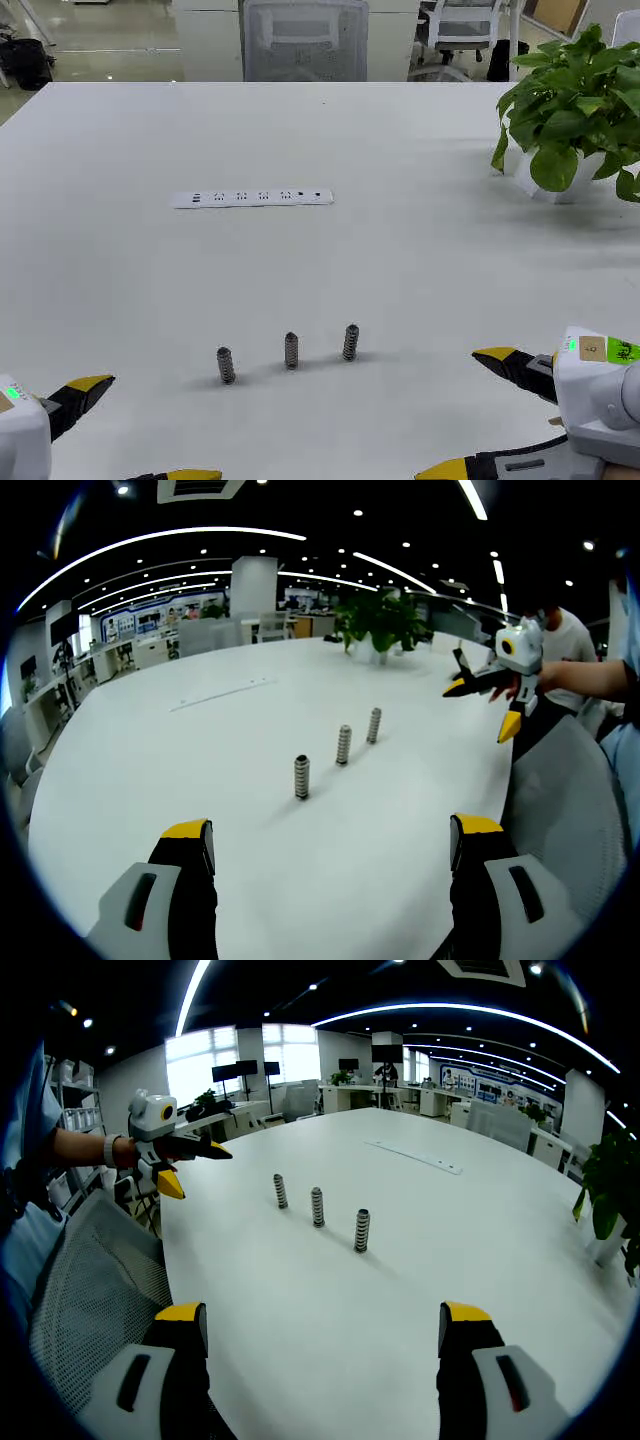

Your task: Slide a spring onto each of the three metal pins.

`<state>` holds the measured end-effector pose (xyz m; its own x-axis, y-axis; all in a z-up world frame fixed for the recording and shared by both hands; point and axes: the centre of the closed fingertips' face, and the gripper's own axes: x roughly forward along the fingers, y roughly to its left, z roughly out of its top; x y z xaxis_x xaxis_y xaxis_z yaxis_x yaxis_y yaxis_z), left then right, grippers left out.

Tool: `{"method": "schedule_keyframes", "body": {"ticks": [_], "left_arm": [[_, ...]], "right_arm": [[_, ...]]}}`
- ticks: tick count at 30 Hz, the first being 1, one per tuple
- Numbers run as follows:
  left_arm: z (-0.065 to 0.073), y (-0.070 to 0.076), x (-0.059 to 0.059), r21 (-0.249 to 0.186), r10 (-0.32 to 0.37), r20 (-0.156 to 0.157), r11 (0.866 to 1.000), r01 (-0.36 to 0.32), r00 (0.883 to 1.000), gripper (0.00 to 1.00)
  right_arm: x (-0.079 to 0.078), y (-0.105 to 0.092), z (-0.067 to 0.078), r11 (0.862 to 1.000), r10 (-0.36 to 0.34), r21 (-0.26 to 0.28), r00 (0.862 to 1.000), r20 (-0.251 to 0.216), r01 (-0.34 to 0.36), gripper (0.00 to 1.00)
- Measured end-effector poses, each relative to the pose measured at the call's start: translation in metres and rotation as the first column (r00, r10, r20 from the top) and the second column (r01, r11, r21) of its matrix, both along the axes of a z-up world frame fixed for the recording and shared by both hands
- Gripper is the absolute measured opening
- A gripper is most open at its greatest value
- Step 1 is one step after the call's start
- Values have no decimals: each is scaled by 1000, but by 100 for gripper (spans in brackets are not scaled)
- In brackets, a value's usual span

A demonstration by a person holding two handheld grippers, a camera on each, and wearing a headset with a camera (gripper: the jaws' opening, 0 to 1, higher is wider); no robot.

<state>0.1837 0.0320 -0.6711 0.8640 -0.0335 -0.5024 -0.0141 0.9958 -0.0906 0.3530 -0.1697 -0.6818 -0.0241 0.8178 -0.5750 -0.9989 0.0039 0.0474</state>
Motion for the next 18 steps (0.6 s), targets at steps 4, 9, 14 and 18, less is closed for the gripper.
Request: {"method": "schedule_keyframes", "body": {"ticks": [4,9,14,18], "left_arm": [[0,0,-1,-2,3,-1,1000,-3,1000,100],[-1,1,-2,-4,11,3,1000,-11,1000,100],[-2,2,-4,-5,15,3,1000,-15,1000,100],[-3,3,-5,-7,21,6,1000,-21,1000,100]], "right_arm": [[0,1,-1,1000,1,-1,1000,-1,-1,97],[-3,2,3,1000,0,4,1000,-1,0,98],[-2,2,-1,1000,-2,5,1000,-5,2,98],[-3,2,-1,1000,-2,3,1000,-6,2,98]]}}
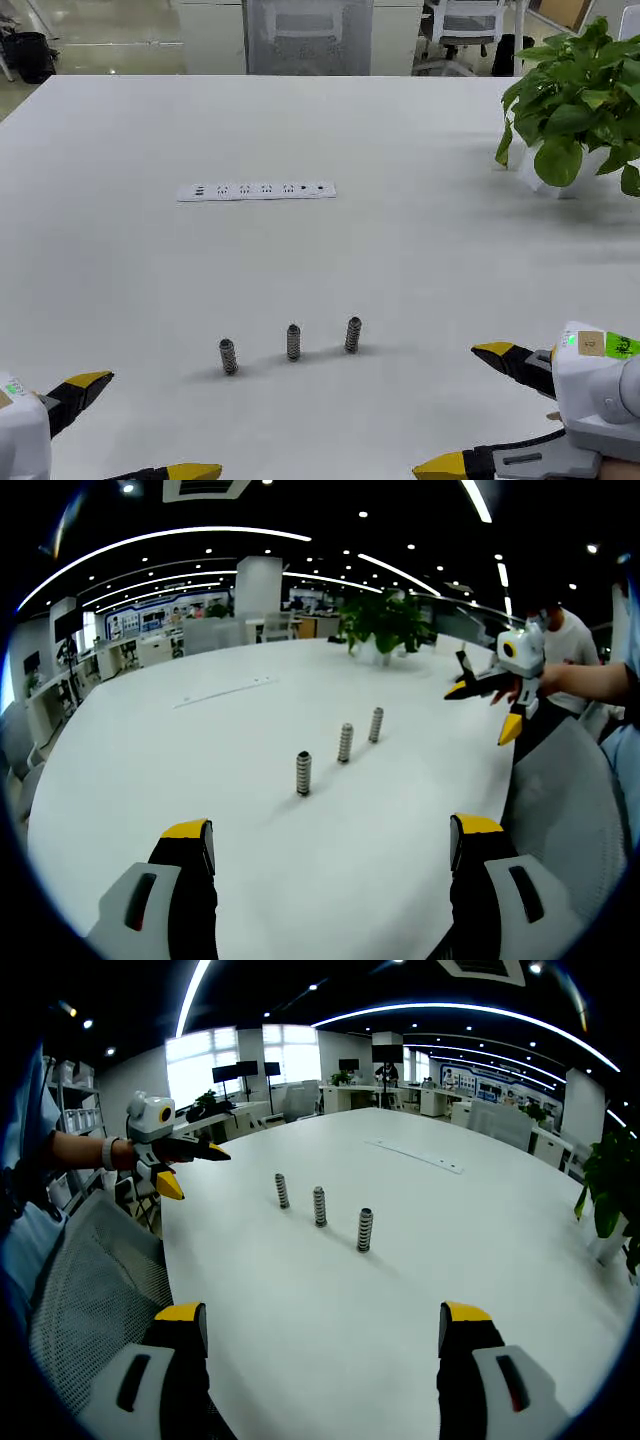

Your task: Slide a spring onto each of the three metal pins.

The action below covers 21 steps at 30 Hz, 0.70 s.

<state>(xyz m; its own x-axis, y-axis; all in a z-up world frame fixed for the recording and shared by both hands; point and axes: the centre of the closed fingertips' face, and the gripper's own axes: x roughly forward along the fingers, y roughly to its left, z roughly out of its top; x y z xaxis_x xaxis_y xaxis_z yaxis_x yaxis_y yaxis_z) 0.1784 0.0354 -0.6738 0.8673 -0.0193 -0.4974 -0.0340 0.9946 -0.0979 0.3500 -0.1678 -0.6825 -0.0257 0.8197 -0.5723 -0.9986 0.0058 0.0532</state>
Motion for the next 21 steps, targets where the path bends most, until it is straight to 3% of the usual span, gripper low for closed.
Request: {"method": "schedule_keyframes", "body": {"ticks": [21], "left_arm": [[0,-3,0,0,1,1,1000,-1,1000,100]], "right_arm": [[1,-1,-4,1000,-9,0,1000,-1,9,98]]}}
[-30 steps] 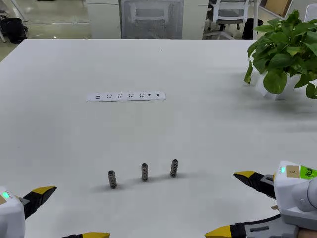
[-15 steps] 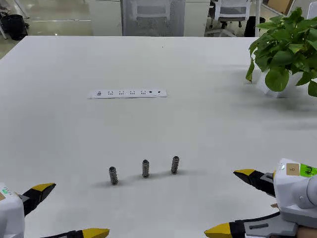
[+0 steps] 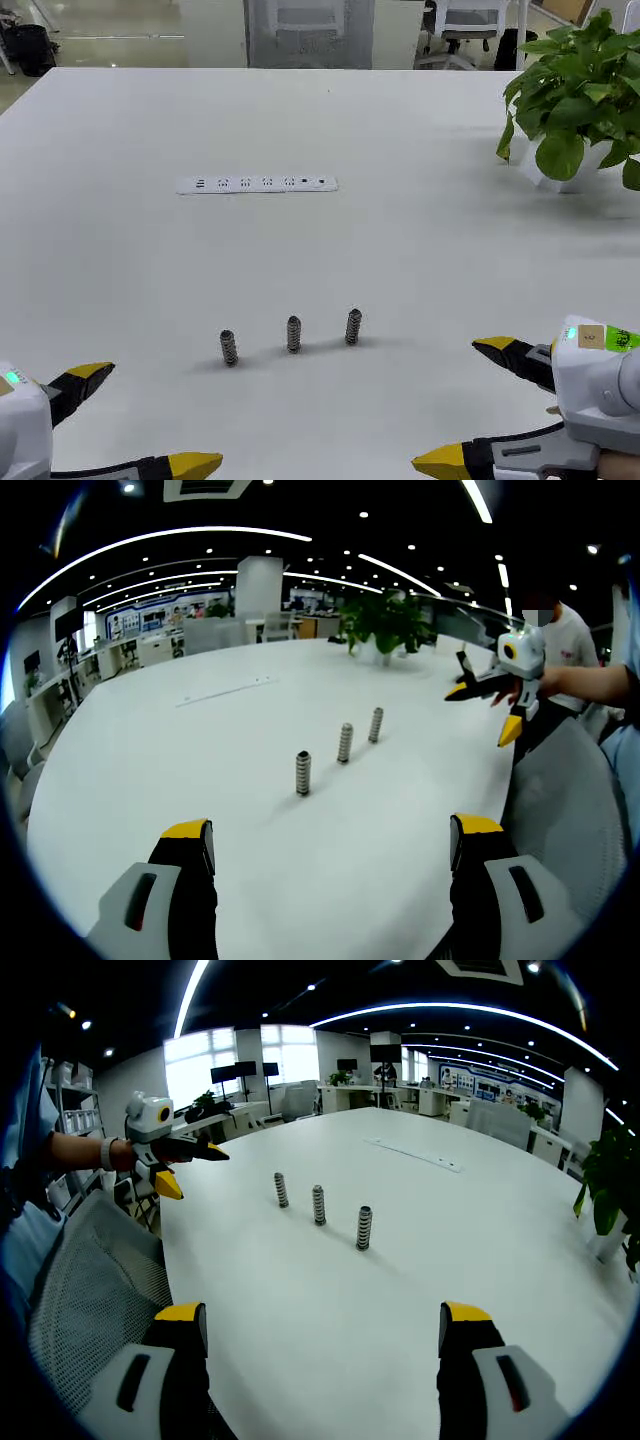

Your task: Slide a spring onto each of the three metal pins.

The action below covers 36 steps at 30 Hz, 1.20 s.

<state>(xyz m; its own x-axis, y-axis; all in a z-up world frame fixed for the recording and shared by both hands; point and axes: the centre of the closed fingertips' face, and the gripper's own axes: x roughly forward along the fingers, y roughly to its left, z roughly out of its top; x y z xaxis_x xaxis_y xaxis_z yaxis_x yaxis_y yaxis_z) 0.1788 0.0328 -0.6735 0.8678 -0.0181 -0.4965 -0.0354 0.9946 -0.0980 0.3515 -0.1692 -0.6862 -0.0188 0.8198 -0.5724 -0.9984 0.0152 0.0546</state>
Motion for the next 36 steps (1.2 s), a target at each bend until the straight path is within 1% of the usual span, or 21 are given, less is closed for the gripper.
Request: {"method": "schedule_keyframes", "body": {"ticks": [15,30,36], "left_arm": [[1,-2,-1,0,2,-2,1000,-2,1000,100],[2,-5,1,-1,-5,-4,1000,5,1000,100],[3,-7,2,0,-8,-4,1000,8,1000,100]], "right_arm": [[0,-1,2,1000,-5,1,1000,-1,5,98],[3,-6,1,1000,-14,-2,1000,-2,14,98],[2,-6,3,1000,-16,1,1000,-2,16,98]]}}
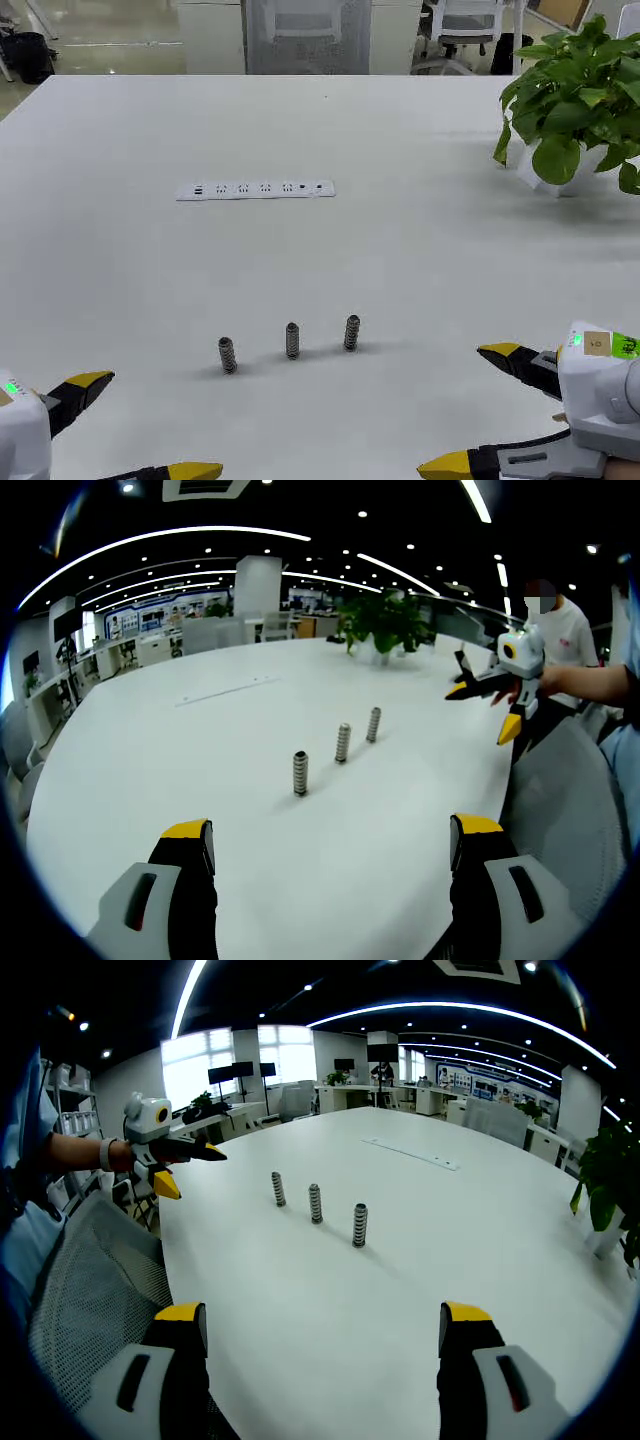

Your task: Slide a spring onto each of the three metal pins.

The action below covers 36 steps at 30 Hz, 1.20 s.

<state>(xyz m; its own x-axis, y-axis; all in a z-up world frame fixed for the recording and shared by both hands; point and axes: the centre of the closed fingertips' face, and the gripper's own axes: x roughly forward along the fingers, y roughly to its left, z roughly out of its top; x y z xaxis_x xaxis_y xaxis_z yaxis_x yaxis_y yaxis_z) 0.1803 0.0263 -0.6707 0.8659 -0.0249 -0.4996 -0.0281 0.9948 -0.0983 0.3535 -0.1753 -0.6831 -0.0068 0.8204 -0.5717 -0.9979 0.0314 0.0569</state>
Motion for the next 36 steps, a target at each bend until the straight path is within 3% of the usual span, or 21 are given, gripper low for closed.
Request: {"method": "schedule_keyframes", "body": {"ticks": [36], "left_arm": [[-1,4,-1,2,2,0,1000,-2,1000,100]], "right_arm": [[0,-1,-1,1000,-5,4,1000,0,5,98]]}}
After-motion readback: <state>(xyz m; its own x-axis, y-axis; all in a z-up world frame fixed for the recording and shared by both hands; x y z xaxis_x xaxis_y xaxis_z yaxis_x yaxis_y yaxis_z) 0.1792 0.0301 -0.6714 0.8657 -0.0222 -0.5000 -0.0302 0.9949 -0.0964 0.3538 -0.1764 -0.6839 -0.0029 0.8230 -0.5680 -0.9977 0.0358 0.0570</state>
